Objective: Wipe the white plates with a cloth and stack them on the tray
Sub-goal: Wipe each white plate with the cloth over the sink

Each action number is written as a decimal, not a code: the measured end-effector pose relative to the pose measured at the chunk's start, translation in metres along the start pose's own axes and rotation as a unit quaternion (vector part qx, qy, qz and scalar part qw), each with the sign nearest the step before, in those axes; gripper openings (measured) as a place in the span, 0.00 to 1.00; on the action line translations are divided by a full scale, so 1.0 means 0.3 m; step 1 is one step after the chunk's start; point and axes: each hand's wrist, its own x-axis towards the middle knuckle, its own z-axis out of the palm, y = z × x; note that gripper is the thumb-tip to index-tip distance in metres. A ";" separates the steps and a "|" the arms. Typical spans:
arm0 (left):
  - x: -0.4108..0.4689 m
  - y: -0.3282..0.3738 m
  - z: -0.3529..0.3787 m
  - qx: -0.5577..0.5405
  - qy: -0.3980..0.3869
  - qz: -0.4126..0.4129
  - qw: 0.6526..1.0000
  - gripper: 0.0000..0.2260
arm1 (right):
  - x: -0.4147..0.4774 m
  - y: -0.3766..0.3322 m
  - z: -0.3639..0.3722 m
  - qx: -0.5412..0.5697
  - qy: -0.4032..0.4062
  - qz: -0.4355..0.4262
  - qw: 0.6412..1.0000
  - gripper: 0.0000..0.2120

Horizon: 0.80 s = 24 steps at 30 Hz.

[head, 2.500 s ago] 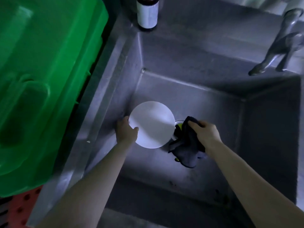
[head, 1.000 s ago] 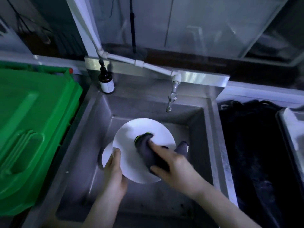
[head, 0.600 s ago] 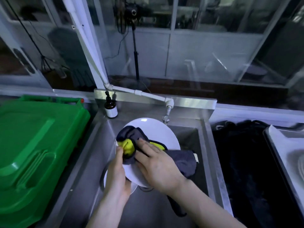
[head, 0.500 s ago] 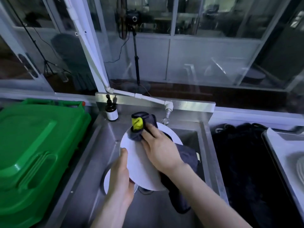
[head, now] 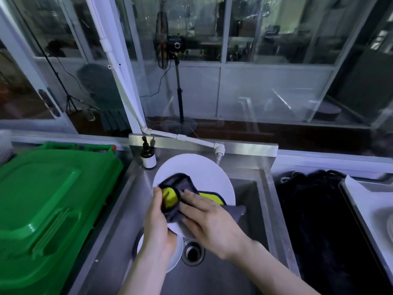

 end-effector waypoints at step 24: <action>-0.029 -0.022 0.041 0.075 -0.039 0.153 0.985 0.29 | 0.113 -0.086 -0.032 0.002 0.000 0.088 0.996 0.22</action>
